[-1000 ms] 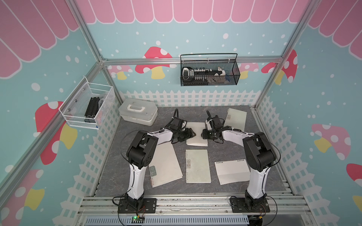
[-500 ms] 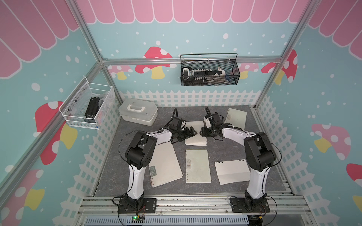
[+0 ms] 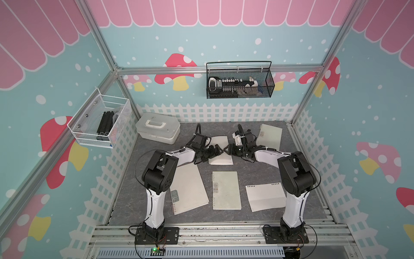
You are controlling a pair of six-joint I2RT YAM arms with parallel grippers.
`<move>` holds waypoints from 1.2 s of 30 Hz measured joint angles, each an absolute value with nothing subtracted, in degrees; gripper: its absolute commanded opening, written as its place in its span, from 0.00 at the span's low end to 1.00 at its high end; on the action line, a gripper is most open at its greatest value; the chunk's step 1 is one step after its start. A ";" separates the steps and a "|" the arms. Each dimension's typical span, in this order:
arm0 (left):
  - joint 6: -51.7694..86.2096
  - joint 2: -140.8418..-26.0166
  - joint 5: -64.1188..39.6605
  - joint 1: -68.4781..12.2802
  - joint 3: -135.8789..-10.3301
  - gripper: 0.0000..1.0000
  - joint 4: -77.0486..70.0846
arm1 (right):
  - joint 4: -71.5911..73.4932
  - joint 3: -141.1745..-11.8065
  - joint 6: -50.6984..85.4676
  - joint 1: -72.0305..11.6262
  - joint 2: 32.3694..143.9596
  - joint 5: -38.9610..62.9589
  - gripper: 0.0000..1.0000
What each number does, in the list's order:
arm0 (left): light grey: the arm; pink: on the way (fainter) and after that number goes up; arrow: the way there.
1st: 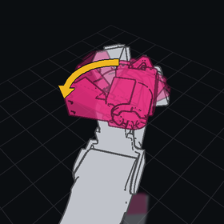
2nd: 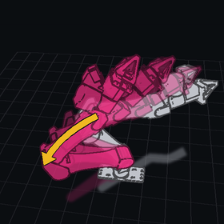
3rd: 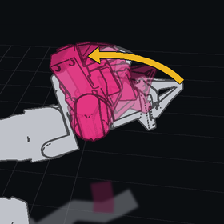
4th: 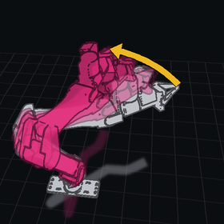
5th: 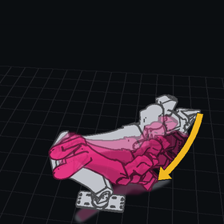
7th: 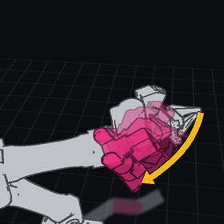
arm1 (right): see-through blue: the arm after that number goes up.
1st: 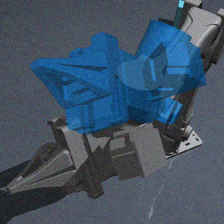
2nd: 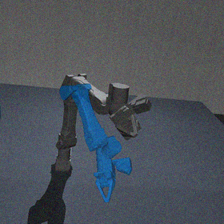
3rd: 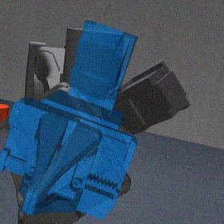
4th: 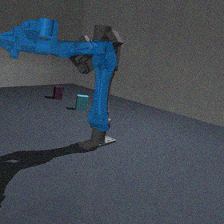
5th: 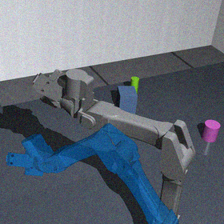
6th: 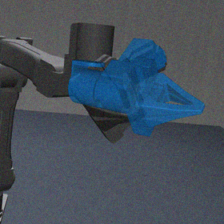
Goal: Tear off pages from different notebooks
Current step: Open the notebook at the center of the board.
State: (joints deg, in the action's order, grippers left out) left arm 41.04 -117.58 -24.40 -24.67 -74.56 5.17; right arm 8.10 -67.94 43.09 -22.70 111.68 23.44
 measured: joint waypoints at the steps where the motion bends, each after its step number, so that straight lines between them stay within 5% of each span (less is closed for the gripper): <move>1: 41.19 -117.43 -24.18 -24.64 -74.37 0.99 5.15 | 10.94 -66.70 45.39 -22.59 111.68 24.14 0.49; 16: 43.44 -116.64 -23.92 -23.83 -72.10 0.98 1.78 | 38.87 -59.18 67.77 -20.95 114.76 30.96 0.44; 26: 47.53 -116.57 -28.77 -23.29 -68.12 0.87 -6.15 | 53.95 -57.01 77.84 -19.59 117.67 37.60 0.42; 36: 49.36 -115.79 -31.46 -22.22 -65.32 0.99 -10.35 | 28.53 -58.67 62.41 -20.05 110.72 33.41 0.09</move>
State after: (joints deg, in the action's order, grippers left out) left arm 49.36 -115.79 -31.46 -22.22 -65.32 -10.35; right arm 28.53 -58.67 62.41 -20.05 110.72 33.41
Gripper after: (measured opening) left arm 0.983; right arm 0.158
